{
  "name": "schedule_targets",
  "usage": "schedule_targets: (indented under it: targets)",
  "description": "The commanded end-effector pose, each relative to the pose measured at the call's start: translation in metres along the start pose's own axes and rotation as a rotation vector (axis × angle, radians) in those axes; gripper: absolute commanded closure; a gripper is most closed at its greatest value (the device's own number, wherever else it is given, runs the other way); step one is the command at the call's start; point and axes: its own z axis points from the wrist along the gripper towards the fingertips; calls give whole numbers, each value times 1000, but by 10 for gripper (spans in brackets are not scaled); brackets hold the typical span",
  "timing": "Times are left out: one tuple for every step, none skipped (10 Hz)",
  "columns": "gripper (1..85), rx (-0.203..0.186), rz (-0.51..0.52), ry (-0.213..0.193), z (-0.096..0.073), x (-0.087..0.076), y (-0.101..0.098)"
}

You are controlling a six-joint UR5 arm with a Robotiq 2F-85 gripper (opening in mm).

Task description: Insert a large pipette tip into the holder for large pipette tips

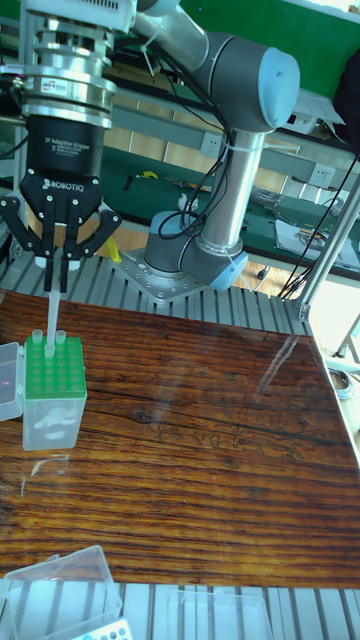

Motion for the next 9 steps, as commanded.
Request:
schedule_targets:
  targets:
    - [847,-22,11,-68,12,-12,-8]
    - [847,-28,2,-57,25,-4,-16]
    - [847,-15,23,-38,33,2,-18]
    - [847,1,46,-14,36,6,-16]
    - [847,-6,65,17,40,12,-10]
    - [847,-1,58,30,40,12,-9]
    - [847,8,45,31,35,9,-6]
    - [847,21,19,4,29,-2,-5]
    - [847,4,-16,-26,22,-12,1]
